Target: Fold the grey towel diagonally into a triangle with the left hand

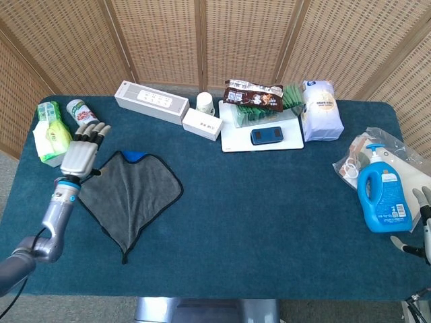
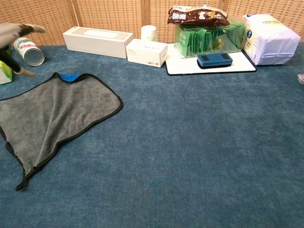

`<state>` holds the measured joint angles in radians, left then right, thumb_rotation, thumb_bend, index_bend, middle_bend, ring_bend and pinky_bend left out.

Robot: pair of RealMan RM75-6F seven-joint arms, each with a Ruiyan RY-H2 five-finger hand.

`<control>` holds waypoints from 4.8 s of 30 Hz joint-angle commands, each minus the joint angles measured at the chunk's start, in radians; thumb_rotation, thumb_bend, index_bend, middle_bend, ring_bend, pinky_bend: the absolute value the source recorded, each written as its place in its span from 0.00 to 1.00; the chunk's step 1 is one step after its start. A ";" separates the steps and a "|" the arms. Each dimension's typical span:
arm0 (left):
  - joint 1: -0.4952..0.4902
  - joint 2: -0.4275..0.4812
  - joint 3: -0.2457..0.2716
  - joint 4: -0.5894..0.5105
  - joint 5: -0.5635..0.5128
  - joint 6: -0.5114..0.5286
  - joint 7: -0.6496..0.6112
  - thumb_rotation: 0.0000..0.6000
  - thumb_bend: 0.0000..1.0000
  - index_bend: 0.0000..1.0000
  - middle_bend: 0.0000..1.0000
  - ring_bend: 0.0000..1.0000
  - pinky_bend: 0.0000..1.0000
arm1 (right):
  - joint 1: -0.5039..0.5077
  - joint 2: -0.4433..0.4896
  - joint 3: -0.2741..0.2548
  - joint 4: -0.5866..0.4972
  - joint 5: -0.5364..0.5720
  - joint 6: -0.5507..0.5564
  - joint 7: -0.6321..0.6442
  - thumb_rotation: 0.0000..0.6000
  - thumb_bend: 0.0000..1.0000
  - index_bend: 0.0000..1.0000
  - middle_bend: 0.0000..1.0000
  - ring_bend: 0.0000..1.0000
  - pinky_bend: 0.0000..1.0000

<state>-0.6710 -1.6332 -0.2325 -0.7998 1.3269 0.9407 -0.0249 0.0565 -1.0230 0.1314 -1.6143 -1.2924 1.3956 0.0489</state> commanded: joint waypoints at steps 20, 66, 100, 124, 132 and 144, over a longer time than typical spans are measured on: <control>-0.206 -0.302 0.023 0.465 0.001 -0.206 -0.095 1.00 0.07 0.08 0.00 0.00 0.00 | 0.011 -0.005 0.016 0.025 0.052 -0.038 0.003 1.00 0.00 0.00 0.00 0.00 0.00; -0.264 -0.369 0.038 0.592 0.004 -0.232 -0.054 1.00 0.50 0.43 0.00 0.00 0.03 | 0.015 0.003 0.010 0.016 0.048 -0.061 0.023 1.00 0.00 0.00 0.00 0.00 0.00; -0.247 -0.317 0.028 0.499 -0.009 -0.208 -0.045 1.00 0.58 0.68 0.00 0.00 0.05 | 0.016 0.007 0.005 0.010 0.036 -0.061 0.032 1.00 0.00 0.00 0.00 0.00 0.00; -0.091 0.069 0.082 -0.222 -0.006 -0.058 0.137 1.00 0.58 0.68 0.00 0.00 0.04 | 0.015 0.010 0.000 0.002 0.023 -0.056 0.034 1.00 0.00 0.00 0.00 0.00 0.00; -0.039 0.164 0.134 -0.380 0.037 0.000 0.180 1.00 0.58 0.68 0.00 0.00 0.04 | 0.013 0.012 -0.003 -0.008 0.015 -0.047 0.027 1.00 0.00 0.00 0.00 0.00 0.00; 0.009 0.221 0.205 -0.469 0.095 0.035 0.192 1.00 0.58 0.67 0.00 0.00 0.04 | 0.014 0.011 -0.005 -0.011 0.013 -0.048 0.022 1.00 0.00 0.00 0.00 0.00 0.00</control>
<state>-0.6653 -1.4162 -0.0323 -1.2634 1.4185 0.9762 0.1660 0.0709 -1.0122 0.1262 -1.6254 -1.2798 1.3481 0.0710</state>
